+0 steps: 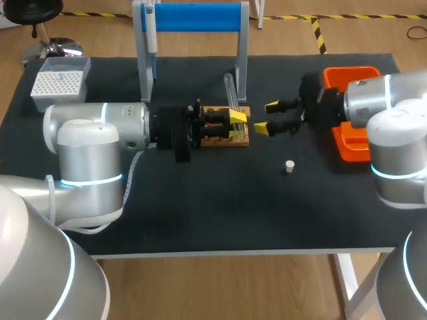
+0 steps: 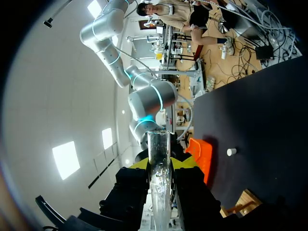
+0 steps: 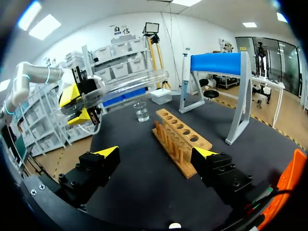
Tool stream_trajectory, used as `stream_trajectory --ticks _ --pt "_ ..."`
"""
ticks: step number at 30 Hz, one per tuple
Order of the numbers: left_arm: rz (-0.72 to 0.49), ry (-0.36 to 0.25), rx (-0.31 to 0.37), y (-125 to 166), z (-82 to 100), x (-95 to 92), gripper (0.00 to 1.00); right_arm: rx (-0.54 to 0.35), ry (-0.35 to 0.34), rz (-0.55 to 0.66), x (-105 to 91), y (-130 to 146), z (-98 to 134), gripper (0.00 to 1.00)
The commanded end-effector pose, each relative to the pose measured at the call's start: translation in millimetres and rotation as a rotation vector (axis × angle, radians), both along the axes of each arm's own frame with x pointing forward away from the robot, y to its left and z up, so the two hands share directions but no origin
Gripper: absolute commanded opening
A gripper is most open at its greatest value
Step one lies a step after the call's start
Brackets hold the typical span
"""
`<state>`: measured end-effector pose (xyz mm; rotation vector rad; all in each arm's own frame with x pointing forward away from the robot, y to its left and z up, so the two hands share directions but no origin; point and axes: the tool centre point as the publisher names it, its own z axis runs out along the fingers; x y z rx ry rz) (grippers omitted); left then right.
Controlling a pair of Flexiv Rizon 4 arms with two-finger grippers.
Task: Invert the test tube, pick up the pipette, mount the tip to pipette, aspirate from beaker and dispense into the tube, eject the tip, return the pipette, and cap with the stopper.
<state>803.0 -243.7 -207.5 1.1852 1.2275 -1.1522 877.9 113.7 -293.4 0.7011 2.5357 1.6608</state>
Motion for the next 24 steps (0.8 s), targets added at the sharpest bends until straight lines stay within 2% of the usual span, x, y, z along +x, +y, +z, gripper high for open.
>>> stream_trajectory --ticks 1,12,18,24 --pt "0.001 -0.003 -0.003 -1 -0.8 0.2 0.0 -0.022 -0.024 -0.029 -0.5 7 -6 1.0" --pt "0.001 -0.003 -0.003 -1 -0.8 0.2 0.0 -0.087 -0.055 -0.031 10.1 11 -32 1.0" --pt "0.001 -0.003 -0.003 -1 -0.8 0.2 0.0 -0.119 -0.095 -0.028 23.6 17 -37 1.0" --pt "0.001 -0.003 -0.003 -1 -0.8 0.2 0.0 -0.111 -0.103 -0.026 31.8 21 -41 1.0"
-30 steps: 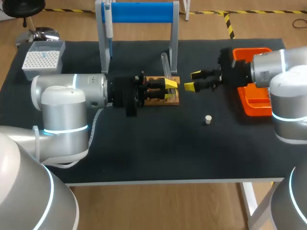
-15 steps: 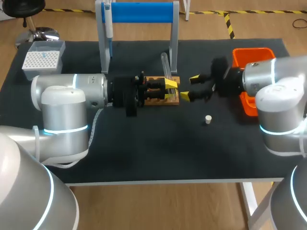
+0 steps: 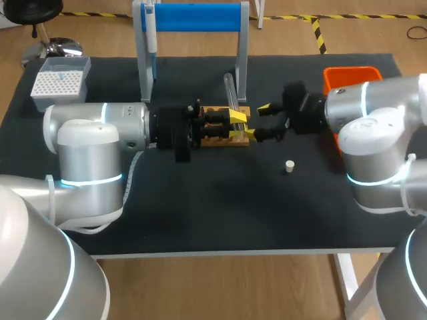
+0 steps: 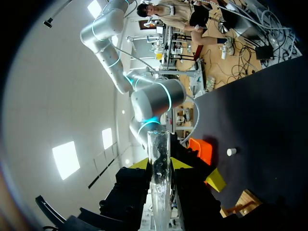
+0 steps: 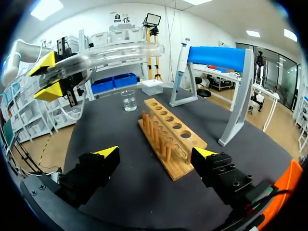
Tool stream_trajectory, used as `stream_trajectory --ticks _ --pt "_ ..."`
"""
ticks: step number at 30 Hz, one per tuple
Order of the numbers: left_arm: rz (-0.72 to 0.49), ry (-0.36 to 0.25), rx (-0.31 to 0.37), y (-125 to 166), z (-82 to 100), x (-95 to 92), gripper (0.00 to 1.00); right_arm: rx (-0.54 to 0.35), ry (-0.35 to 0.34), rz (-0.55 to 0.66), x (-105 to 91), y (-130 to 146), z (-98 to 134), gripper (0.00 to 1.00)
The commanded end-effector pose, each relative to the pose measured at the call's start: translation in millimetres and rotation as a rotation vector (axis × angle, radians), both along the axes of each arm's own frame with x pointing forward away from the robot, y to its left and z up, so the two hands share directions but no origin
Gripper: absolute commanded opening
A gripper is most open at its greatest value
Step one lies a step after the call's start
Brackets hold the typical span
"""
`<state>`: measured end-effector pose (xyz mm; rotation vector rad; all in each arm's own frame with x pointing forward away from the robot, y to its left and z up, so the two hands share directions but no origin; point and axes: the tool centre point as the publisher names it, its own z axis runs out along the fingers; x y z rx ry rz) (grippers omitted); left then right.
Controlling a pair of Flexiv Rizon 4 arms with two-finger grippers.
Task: Invert the test tube, pick up the pipette, mount the tip to pipette, aspirate from beaker and dispense into the tube, eject the tip, return the pipette, and cap with the stopper.
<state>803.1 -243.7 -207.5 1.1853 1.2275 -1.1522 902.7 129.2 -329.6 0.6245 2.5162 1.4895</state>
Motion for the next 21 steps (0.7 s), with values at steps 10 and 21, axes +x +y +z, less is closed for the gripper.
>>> stream_trajectory --ticks 10,21 --pt "0.001 -0.003 -0.003 -1 -0.8 0.2 0.0 -0.004 -0.017 0.0 13.7 13 -14 1.0" --pt "0.001 -0.003 -0.003 -1 -0.8 0.2 0.0 -0.045 -0.041 -0.015 16.0 19 -20 1.0"
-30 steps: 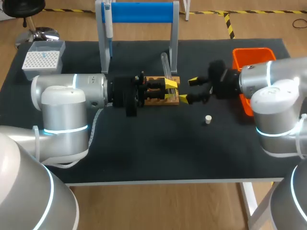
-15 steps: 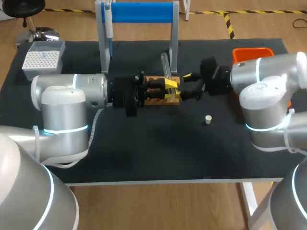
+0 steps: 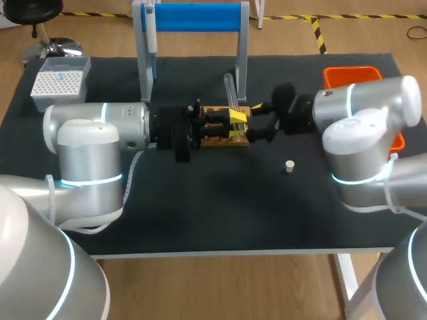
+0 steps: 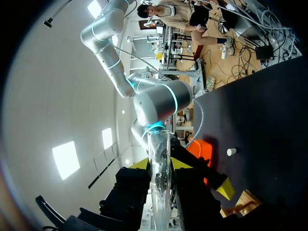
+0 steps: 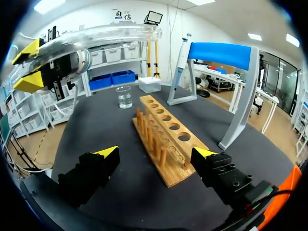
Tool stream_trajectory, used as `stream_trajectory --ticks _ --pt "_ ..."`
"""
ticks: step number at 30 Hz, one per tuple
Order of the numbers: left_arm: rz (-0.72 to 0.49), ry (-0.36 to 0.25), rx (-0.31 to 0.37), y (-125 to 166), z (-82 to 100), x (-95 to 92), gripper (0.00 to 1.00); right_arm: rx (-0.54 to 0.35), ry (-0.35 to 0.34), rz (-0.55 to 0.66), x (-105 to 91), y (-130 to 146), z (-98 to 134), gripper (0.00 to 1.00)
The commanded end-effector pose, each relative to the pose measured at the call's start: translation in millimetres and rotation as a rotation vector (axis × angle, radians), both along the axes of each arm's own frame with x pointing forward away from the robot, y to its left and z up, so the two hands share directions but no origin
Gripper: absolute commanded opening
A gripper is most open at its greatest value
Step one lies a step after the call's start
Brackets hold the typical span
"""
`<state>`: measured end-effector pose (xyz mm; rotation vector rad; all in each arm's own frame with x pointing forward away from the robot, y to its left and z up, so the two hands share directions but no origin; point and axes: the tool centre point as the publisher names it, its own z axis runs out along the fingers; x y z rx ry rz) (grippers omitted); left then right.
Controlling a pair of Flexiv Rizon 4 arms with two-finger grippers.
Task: Invert the test tube, pick up the pipette, mount the tip to pipette, aspirate from beaker and dispense into the tube, eject the tip, return the pipette, and cap with the stopper.
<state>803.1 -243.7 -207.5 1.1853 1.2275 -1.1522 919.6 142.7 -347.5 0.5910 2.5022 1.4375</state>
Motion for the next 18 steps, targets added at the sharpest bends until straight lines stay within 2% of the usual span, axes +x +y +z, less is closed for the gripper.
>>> stream_trajectory --ticks 1,18 --pt "0.001 -0.003 -0.003 -0.9 -0.8 0.2 0.0 -0.014 -0.004 -0.016 -1.5 5.3 -1.8 1.0" --pt "0.001 -0.003 -0.003 -0.9 -0.8 0.2 0.0 -0.046 -0.022 -0.046 -3.8 10.3 -4.0 1.0"
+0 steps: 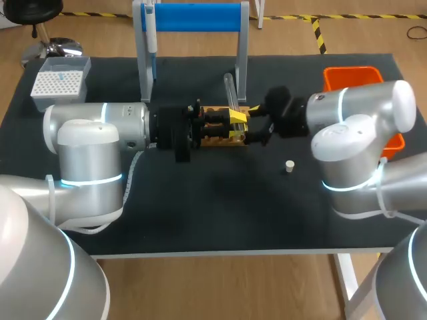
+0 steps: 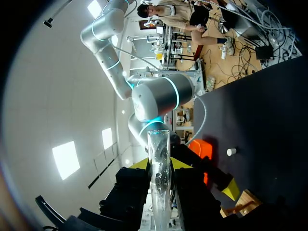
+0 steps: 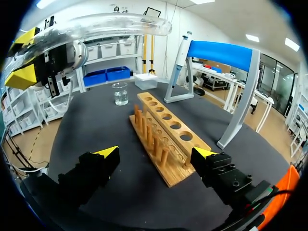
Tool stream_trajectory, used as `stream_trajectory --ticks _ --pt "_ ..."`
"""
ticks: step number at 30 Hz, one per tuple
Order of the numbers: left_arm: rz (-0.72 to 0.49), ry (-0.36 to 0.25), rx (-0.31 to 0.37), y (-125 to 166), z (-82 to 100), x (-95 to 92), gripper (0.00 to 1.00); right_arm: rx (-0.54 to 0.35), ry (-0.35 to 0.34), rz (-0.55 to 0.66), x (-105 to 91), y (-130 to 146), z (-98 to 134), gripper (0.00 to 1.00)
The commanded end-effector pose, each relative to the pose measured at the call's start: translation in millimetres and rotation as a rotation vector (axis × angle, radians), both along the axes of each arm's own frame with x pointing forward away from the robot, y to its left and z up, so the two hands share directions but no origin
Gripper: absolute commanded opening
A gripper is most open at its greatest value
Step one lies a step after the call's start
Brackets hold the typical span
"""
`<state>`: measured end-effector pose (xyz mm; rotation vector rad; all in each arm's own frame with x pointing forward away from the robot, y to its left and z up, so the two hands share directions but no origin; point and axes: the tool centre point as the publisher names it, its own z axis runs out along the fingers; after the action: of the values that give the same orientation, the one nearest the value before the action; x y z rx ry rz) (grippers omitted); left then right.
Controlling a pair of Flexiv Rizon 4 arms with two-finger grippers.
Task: Invert the test tube, pick up the pipette, mount the tip to pipette, aspirate from beaker and dispense into the tube, eject the tip, return the pipette, and cap with the stopper.
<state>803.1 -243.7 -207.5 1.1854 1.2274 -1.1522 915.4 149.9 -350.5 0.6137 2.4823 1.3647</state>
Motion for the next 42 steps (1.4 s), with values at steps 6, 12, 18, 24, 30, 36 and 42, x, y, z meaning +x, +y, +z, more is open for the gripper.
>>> stream_trajectory --ticks 6,12,18,24,30,36,42 --pt "0.001 -0.003 -0.003 -0.9 -0.8 0.2 0.0 -0.006 -0.005 -0.006 0.7 3.9 -1.1 1.0" --pt "0.001 -0.003 -0.003 -0.9 -0.8 0.2 0.0 -0.012 -0.003 -0.014 0.6 3.7 -1.9 1.0" --pt "0.001 -0.003 -0.003 -0.9 -0.8 0.2 0.0 -0.014 -0.006 -0.02 0.4 3.5 -2.1 1.0" --pt "0.001 -0.003 -0.003 -0.9 -0.8 0.2 0.0 -0.014 -0.006 -0.02 0.4 3.5 -2.1 1.0" --pt "0.001 -0.003 -0.003 -0.9 -0.8 0.2 0.0 -0.014 -0.006 -0.02 0.4 3.5 -2.1 1.0" --pt "0.001 -0.003 -0.003 -0.9 -0.8 0.2 0.0 -0.014 -0.006 -0.02 0.4 3.5 -2.1 1.0" --pt "-0.001 0.074 -0.028 2.6 0.1 8.4 0.0 -0.014 -0.006 -0.02 0.4 3.5 -2.1 1.0"
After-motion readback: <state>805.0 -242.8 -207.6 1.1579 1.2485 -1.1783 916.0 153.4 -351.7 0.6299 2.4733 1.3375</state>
